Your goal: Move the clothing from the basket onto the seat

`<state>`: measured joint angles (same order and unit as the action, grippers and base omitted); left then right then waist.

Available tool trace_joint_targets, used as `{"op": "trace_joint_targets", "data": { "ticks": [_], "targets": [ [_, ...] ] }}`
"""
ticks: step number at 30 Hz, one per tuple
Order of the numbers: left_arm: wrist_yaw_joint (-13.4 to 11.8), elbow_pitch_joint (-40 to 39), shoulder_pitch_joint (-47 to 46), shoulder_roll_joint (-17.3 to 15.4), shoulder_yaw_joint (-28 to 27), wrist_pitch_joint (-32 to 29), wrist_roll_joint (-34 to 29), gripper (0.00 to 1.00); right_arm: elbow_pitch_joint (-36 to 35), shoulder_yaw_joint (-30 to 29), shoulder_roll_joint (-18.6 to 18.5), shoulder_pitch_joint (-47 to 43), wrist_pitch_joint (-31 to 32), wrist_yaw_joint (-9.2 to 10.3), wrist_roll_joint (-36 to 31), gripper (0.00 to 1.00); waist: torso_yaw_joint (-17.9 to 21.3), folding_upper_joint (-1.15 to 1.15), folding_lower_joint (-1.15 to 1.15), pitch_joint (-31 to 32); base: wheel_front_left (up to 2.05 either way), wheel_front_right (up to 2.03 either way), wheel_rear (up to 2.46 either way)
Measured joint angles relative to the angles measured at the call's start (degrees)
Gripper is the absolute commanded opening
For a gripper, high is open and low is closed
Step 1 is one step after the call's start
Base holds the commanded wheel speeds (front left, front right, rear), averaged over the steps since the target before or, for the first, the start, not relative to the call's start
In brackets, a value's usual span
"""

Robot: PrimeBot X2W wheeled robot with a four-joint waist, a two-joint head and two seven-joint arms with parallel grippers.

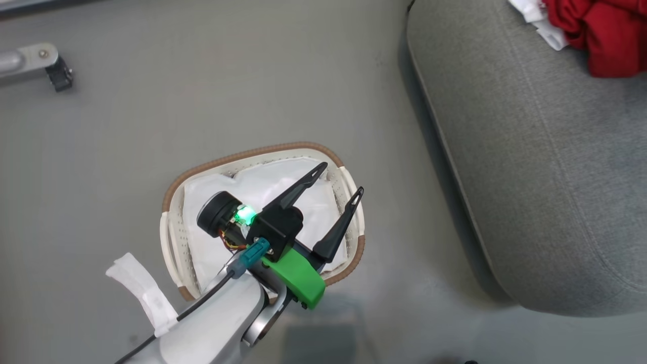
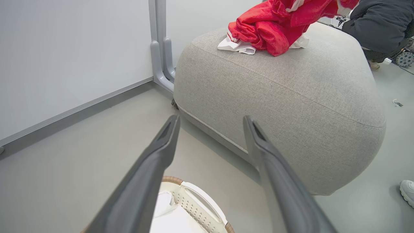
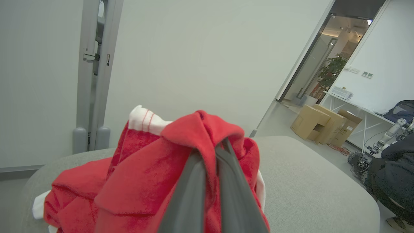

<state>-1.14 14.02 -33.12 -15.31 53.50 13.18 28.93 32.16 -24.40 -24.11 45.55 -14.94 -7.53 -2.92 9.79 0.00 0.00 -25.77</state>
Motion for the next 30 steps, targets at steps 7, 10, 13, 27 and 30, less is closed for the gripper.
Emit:
{"op": "trace_joint_targets", "data": {
  "ticks": [7, 10, 13, 27, 30],
  "targets": [
    [-0.86, -1.05, -0.35, -0.90, -0.05, -0.47, -0.31, 1.00, 7.20, -0.76, 3.85, -3.47, -0.04, 0.00, -0.36, 0.00, -1.73, 0.00, 0.00, -3.16, 0.00, 0.00, 0.00],
    [-1.23, -1.40, -0.35, -1.25, -0.03, -0.52, -0.31, 1.00, 6.99, -0.94, 5.19, -4.19, -0.04, 0.00, -0.20, 0.00, -1.89, 0.00, 0.00, -3.95, 0.00, 0.00, 0.00],
    [-1.65, -1.47, -0.32, -1.64, -0.09, -0.54, -0.29, 1.00, 6.14, -0.66, 6.51, -5.06, -0.05, 0.00, -0.32, 0.14, -1.51, 0.00, 0.00, -4.02, 0.00, 0.00, 0.00],
    [-1.47, 0.62, 0.32, 0.27, -1.15, 0.82, 1.97, 1.00, -1.97, 0.49, 10.70, -12.45, -0.07, 0.00, -0.73, 1.00, -0.11, 0.00, 0.00, -0.10, 0.00, 0.00, 0.00],
    [-1.30, 1.60, 1.29, 1.24, -1.70, 1.15, 2.68, 1.00, -3.25, 0.96, 11.60, -14.92, -0.07, 0.00, -0.69, 1.00, -0.25, 0.00, 0.00, 1.55, 0.00, 0.00, 0.00]
  ]
}}
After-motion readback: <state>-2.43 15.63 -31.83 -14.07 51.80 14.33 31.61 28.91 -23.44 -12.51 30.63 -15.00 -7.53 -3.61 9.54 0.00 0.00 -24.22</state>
